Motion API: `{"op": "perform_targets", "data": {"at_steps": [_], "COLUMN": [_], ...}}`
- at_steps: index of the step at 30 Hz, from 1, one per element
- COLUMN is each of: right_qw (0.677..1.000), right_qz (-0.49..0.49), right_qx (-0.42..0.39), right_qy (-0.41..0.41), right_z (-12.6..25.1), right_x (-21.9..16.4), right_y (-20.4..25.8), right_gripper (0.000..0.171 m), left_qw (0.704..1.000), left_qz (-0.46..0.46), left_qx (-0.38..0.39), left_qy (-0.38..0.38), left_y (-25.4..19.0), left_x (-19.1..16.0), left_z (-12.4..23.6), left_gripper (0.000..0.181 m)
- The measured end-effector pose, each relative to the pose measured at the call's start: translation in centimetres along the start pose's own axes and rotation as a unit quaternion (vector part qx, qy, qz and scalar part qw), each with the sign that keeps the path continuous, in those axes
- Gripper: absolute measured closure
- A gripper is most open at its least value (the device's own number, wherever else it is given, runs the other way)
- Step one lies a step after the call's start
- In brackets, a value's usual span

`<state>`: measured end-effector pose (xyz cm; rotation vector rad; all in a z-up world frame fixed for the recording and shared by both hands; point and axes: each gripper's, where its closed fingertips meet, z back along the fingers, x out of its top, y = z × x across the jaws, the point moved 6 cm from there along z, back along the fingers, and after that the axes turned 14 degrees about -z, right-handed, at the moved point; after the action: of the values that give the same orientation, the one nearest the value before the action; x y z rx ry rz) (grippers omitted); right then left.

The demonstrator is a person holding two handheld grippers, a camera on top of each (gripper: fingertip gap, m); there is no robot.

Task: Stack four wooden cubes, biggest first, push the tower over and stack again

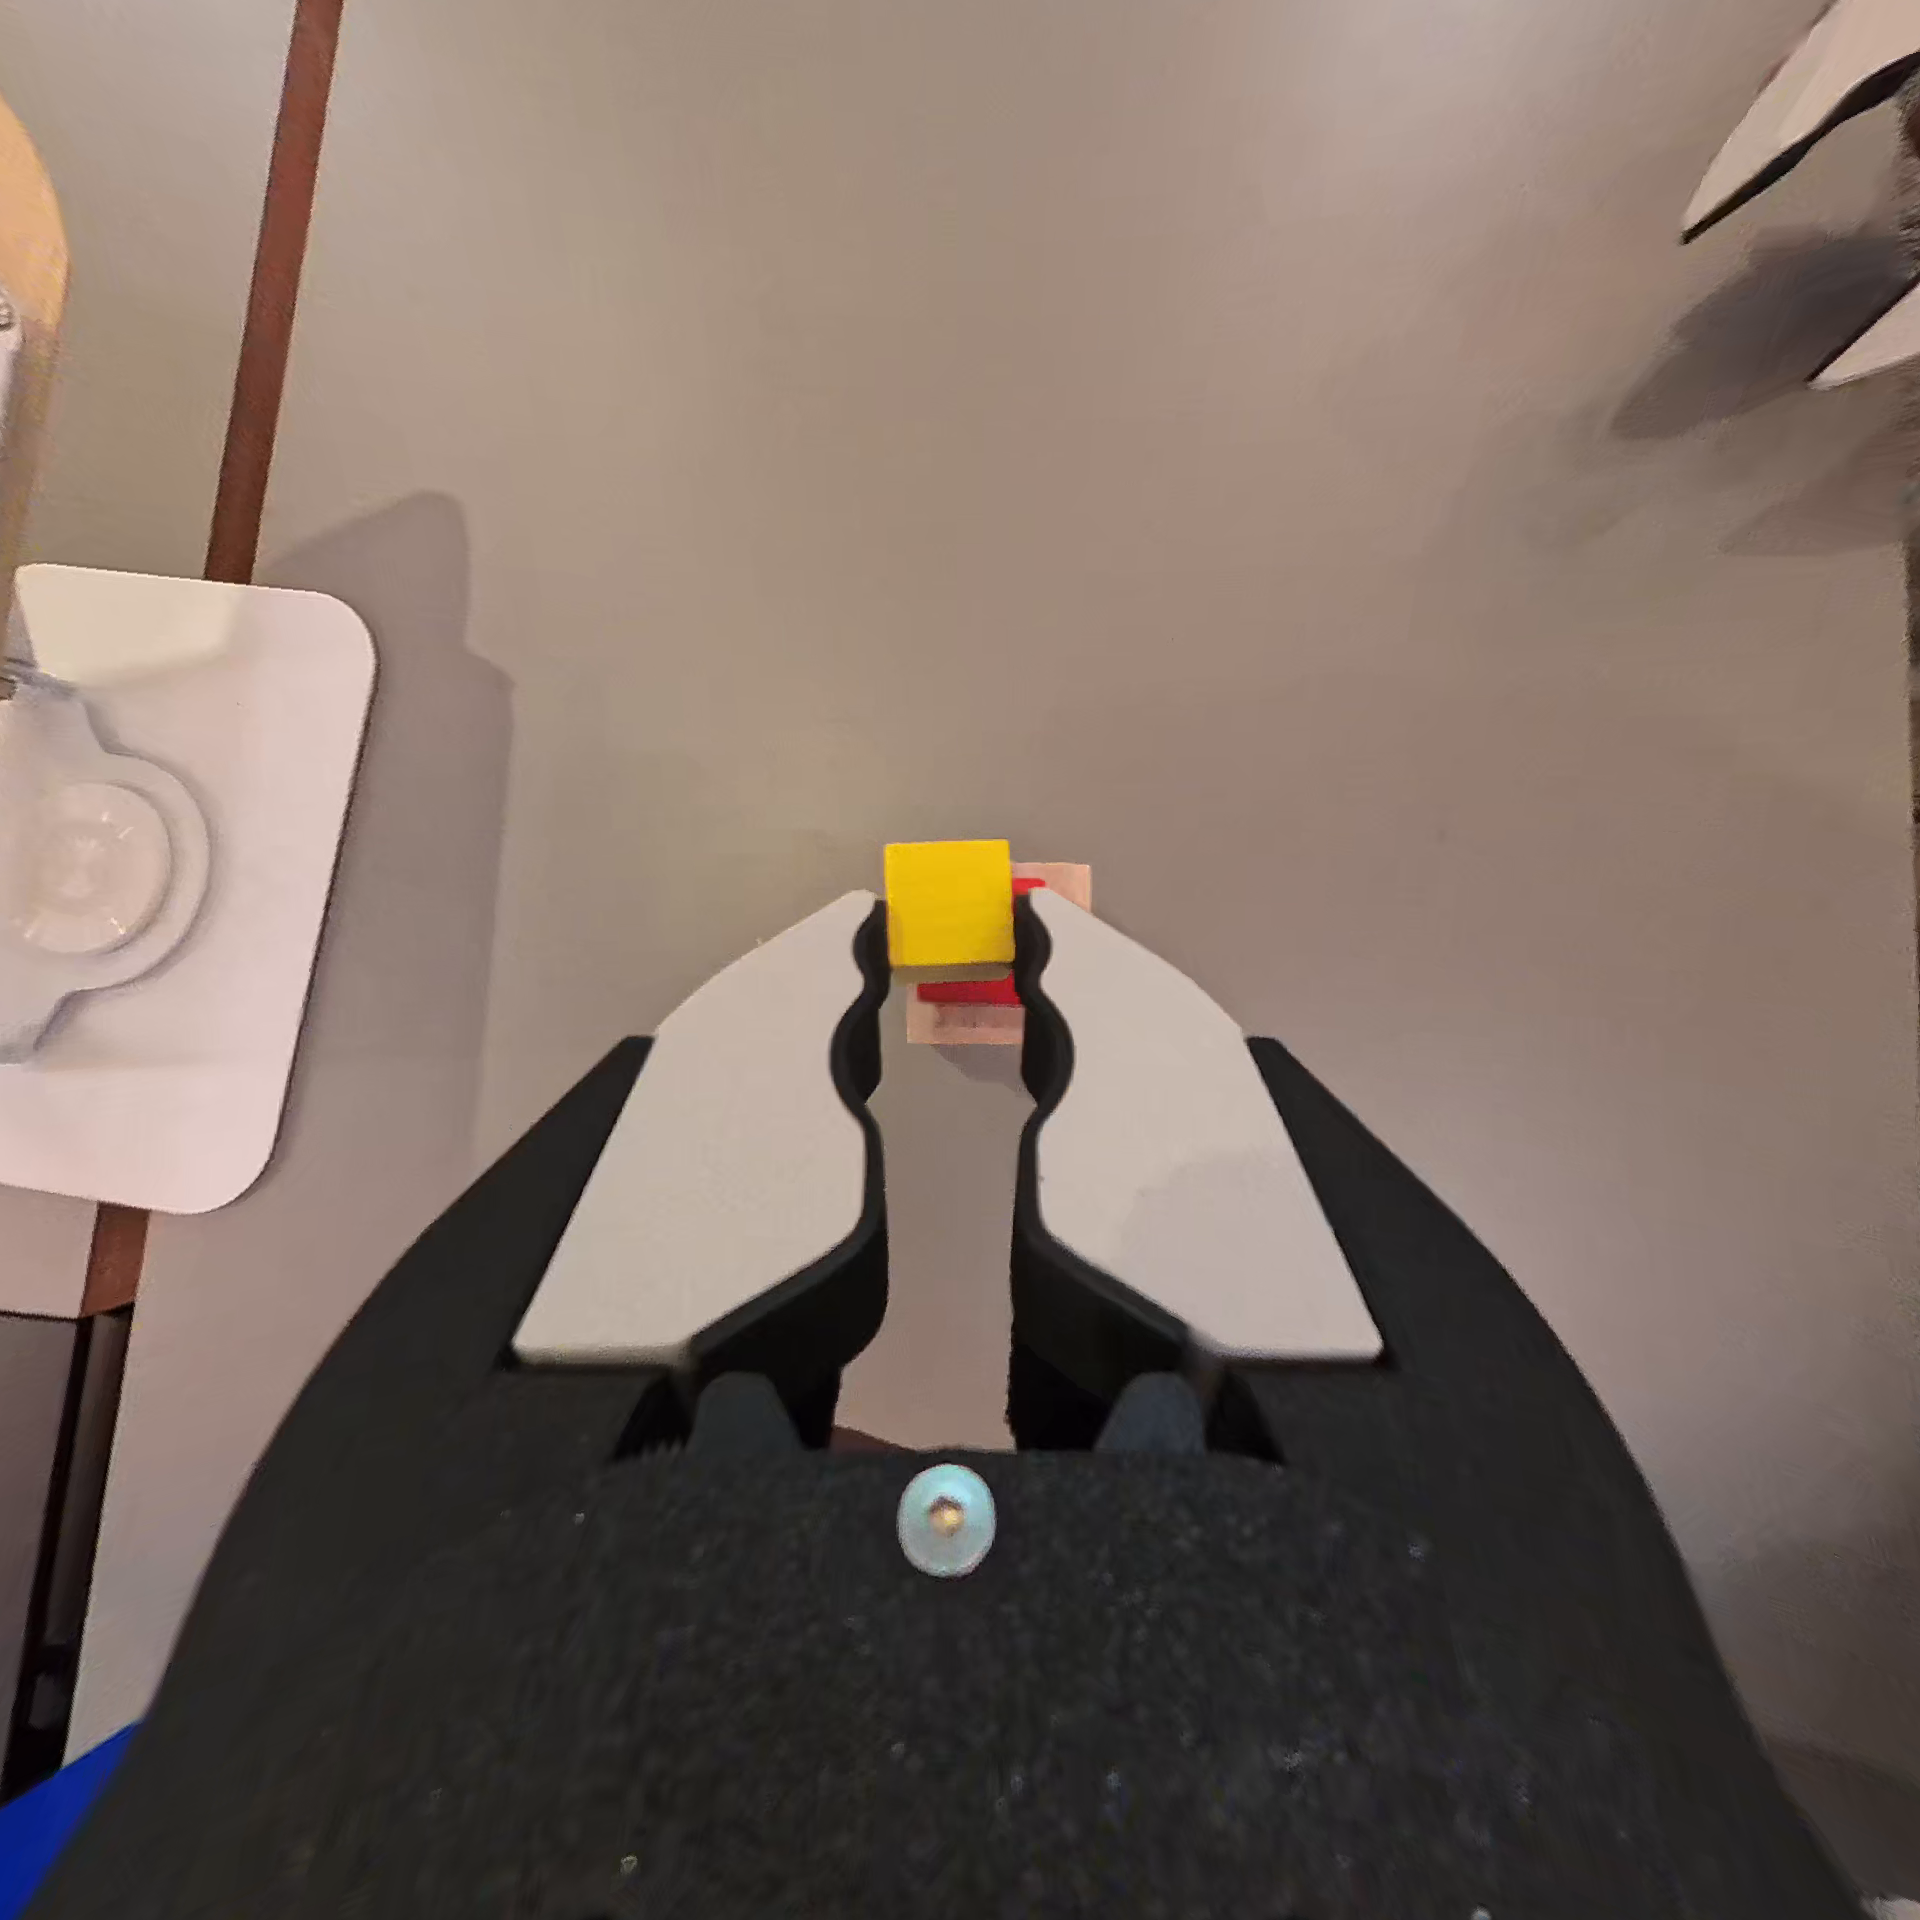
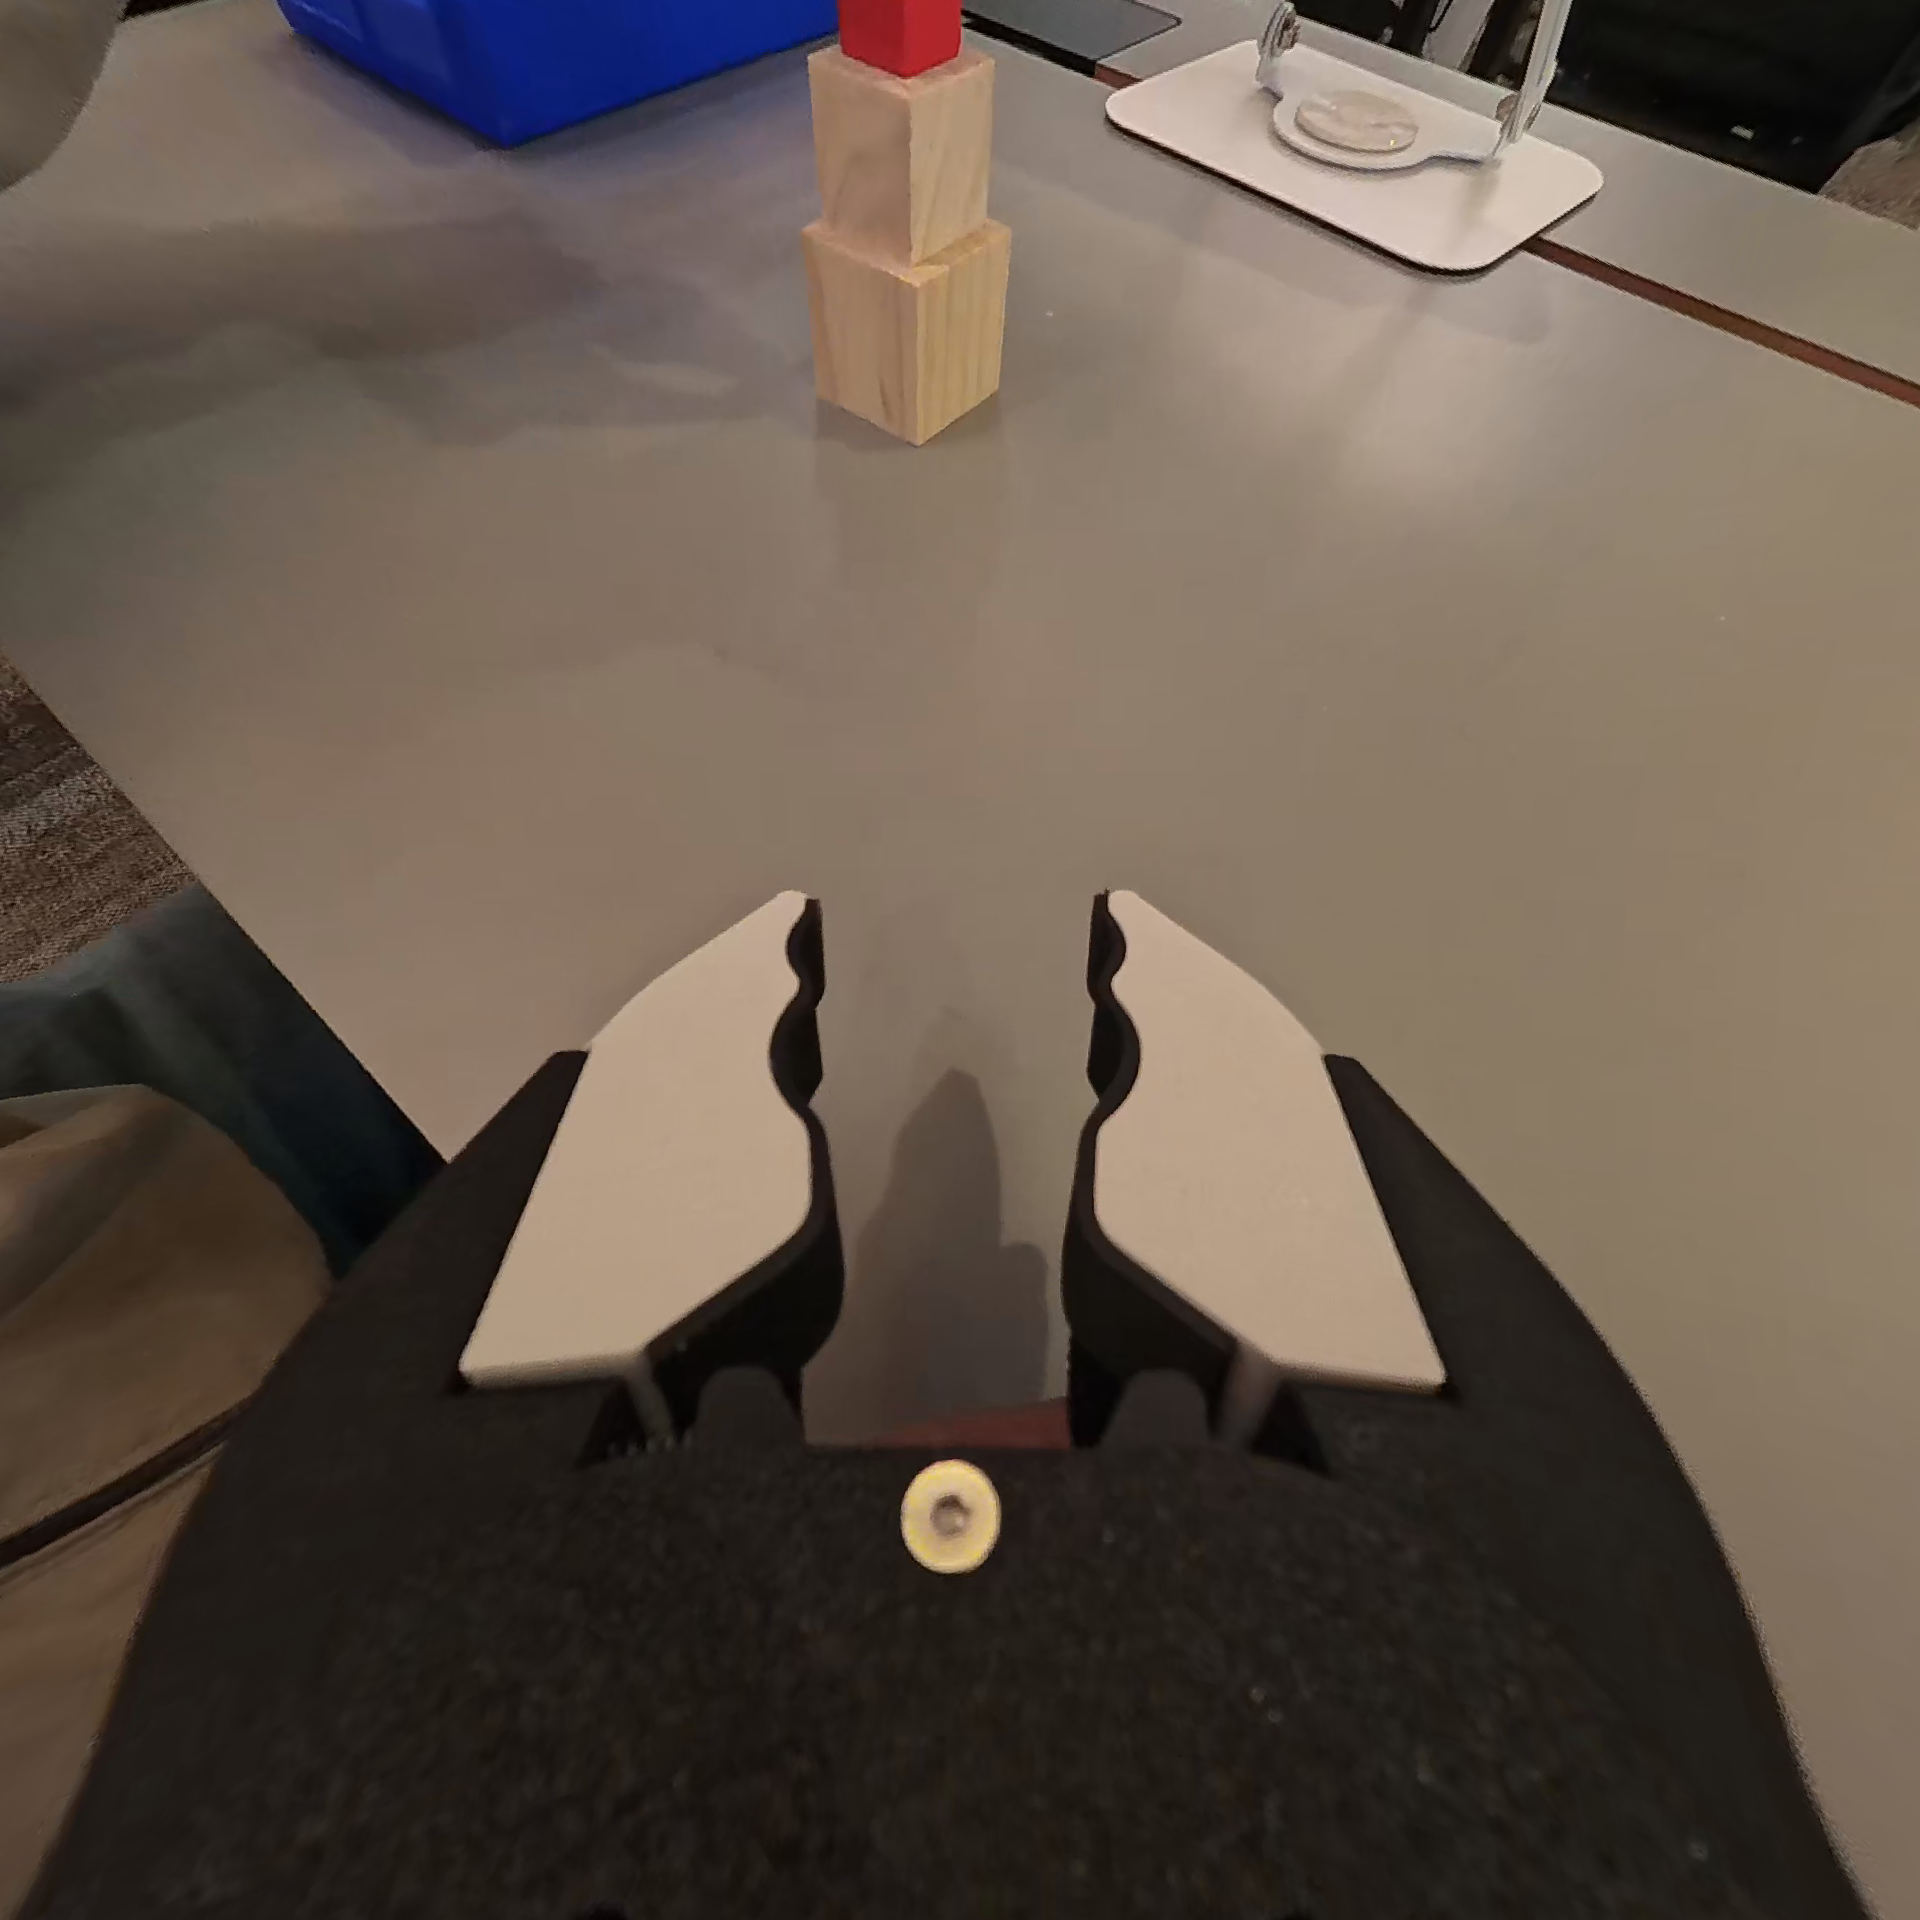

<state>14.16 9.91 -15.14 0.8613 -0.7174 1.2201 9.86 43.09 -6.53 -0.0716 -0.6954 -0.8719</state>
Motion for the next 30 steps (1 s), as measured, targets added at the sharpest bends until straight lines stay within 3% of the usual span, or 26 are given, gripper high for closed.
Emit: {"op": "perform_targets", "data": {"at_steps": [13, 16, 19, 25, 28, 30], "right_qw": [1.0, 1.0, 1.0, 1.0, 1.0, 0.999], "right_qz": [-0.004, -0.002, -0.002, 0.014, 0.011, 0.003], "right_qx": [0.006, 0.006, 0.006, 0.013, 0.022, 0.039], "right_qy": [0.007, 0.011, 0.013, 0.017, 0.017, 0.013], "right_z": [-0.4, -0.5, -0.6, -1.2, -2.1, -3.2], "right_x": [-0.2, -0.3, -0.3, 0.4, 1.2, 2.2], "right_y": [-0.2, -0.2, -0.3, 0.2, 0.6, 1.3], "right_gripper": [0.123, 0.123, 0.123, 0.123, 0.123, 0.123], "left_qw": [1.0, 1.0, 1.0, 0.982, 0.944, 0.907], "left_qz": [0.0, 0.01, 0.014, 0.068, 0.182, 0.248], "left_qx": [-0.024, -0.017, 0.001, 0.142, 0.251, 0.332], "left_qy": [0.003, -0.007, -0.016, -0.103, -0.111, -0.073], "left_y": [-0.5, -0.4, -0.9, -6.7, -11.3, -14.5], "left_x": [-1.0, -0.7, -0.3, 0.0, -2.3, -4.4], "left_z": [-0.7, -0.5, 0.7, 4.1, 3.0, 1.9], "left_gripper": [0.159, 0.13, 0.118, 0.119, 0.124, 0.127]}}
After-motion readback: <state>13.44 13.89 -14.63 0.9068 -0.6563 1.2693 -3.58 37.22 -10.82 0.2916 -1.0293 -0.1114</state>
